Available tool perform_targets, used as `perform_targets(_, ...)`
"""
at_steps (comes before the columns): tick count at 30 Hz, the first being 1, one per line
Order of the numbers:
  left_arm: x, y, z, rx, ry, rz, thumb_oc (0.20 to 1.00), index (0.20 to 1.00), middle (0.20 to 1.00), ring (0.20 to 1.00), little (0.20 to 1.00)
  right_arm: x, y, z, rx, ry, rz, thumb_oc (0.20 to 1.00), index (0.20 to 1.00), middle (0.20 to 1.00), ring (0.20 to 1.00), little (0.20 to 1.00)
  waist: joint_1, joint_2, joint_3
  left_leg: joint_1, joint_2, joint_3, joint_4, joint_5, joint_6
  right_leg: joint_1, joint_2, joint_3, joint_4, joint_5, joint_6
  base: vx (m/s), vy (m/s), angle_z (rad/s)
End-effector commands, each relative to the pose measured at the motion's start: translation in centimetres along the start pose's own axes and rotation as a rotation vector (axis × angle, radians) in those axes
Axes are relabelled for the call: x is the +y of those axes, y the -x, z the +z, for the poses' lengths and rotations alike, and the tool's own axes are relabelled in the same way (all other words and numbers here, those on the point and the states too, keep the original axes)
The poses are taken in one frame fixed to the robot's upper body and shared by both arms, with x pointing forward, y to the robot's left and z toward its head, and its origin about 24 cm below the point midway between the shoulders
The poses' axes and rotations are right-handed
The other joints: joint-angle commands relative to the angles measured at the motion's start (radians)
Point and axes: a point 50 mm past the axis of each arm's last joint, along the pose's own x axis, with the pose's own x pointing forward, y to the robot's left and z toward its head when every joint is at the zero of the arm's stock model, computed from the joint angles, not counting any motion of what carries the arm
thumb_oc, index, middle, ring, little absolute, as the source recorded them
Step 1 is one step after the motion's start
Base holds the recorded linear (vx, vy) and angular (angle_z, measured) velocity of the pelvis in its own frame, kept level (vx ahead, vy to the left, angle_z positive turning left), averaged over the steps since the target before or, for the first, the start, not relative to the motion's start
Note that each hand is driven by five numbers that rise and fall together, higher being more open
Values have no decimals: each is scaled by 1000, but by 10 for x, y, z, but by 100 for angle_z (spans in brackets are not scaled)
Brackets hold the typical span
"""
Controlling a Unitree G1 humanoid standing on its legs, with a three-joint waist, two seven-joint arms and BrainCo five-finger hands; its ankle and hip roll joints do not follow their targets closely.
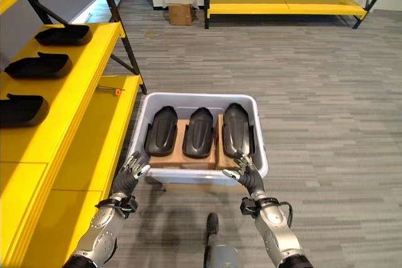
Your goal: Move parts from the plastic box to the shelf.
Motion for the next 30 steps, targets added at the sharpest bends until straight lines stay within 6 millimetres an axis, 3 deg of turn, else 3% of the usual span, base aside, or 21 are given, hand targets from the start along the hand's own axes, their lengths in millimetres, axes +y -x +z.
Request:
perform_targets(1,-6,-10,18,-91,-24,-37,1000,1000,1000,1000,1000,2,-3,16,-95,-5,17,1000,1000,1000,1000,1000,-22,-3,-46,5,0,-35,-12,31,17,-19,-99,4,34,20,216,119,-123,-40)
perform_targets(5,-14,-15,22,-103,-18,-59,1000,1000,1000,1000,1000,-5,-4,22,-117,7,-7,1000,1000,1000,1000,1000,-38,12,-46,-4,43,-61,39,77,-13,-27,-66,11,81,-42,183,159,-162,14)
perform_targets(8,-12,-13,21,-102,-8,-53,1000,1000,1000,1000,1000,-7,-2,21,-110,11,-10,1000,1000,1000,1000,1000,-32,8,-43,-42,62,-68,176,164,-34,7,-31,22,83,-80,149,119,-156,17)
perform_targets(9,-10,-9,20,-99,6,-48,1000,1000,1000,1000,1000,-7,1,22,-117,6,-5,1000,1000,1000,1000,1000,-8,-22,-18,-149,13,-92,393,236,-41,53,-35,39,66,-88,127,88,-220,4)
perform_targets(10,-9,-7,18,-93,13,-47,1000,1000,1000,1000,1000,-9,3,23,-123,7,-5,1000,1000,1000,1000,1000,10,-48,6,-228,-29,-99,517,234,-37,83,-45,38,56,-93,118,89,-221,-19)
perform_targets(11,-8,-5,17,-89,15,-43,1000,1000,1000,1000,1000,-10,4,23,-127,11,-14,1000,1000,1000,1000,1000,14,-57,13,-265,-4,-70,510,229,-29,98,-52,34,51,-98,119,145,-102,-49)
perform_targets(12,-7,-4,15,-79,30,-39,1000,1000,1000,1000,1000,-10,3,24,-132,15,-26,1000,1000,1000,1000,1000,25,-70,22,-302,79,-34,401,216,-17,122,-66,40,49,-108,128,209,93,-37)
perform_targets(13,-5,-6,16,-84,21,-23,1000,1000,1000,1000,1000,-13,2,25,-142,18,-53,1000,1000,1000,1000,1000,35,-60,31,-303,182,-25,179,262,-41,132,-67,56,57,-130,149,223,201,-20)
perform_targets(15,-3,-6,16,-87,14,-12,1000,1000,1000,1000,1000,-15,3,26,-147,25,-68,1000,1000,1000,1000,1000,35,-38,30,-286,239,2,60,322,-69,145,-69,62,56,-147,162,125,224,-21)
perform_targets(17,-3,-6,17,-89,13,-13,1000,1000,1000,1000,1000,-16,4,24,-138,26,-72,1000,1000,1000,1000,1000,37,-31,30,-273,243,11,54,323,-77,148,-75,63,57,-150,167,78,190,-51)
perform_targets(18,-2,-6,18,-94,7,-17,1000,1000,1000,1000,1000,-18,5,20,-122,27,-89,1000,1000,1000,1000,1000,30,-11,9,-221,232,48,-20,268,-74,160,-98,70,47,-143,188,97,212,-84)
perform_targets(20,-3,-6,19,-96,3,-24,1000,1000,1000,1000,1000,-18,5,19,-118,27,-89,1000,1000,1000,1000,1000,32,-10,8,-213,226,58,-20,262,-73,164,-109,68,45,-137,192,106,255,-47)
perform_targets(21,-1,-7,24,-110,-17,-30,1000,1000,1000,1000,1000,-17,4,18,-117,14,-96,1000,1000,1000,1000,1000,34,-16,7,-198,194,85,-8,222,-58,169,-148,82,37,-122,214,91,250,24)
perform_targets(23,0,-7,25,-110,-23,-27,1000,1000,1000,1000,1000,-15,3,18,-116,11,-91,1000,1000,1000,1000,1000,36,-17,6,-196,188,92,-9,215,-55,166,-156,84,37,-118,219,58,228,22)
perform_targets(25,4,-7,32,-138,-40,-13,1000,1000,1000,1000,1000,-9,-2,22,-131,5,-71,1000,1000,1000,1000,1000,40,-33,4,-197,156,122,10,171,-32,145,-193,110,37,-98,245,50,254,8)
perform_targets(30,6,-7,35,-150,-42,-6,1000,1000,1000,1000,1000,-12,-2,28,-158,13,-94,1000,1000,1000,1000,1000,34,-44,2,-196,143,138,12,151,-21,132,-211,115,38,-84,262,31,72,-8)
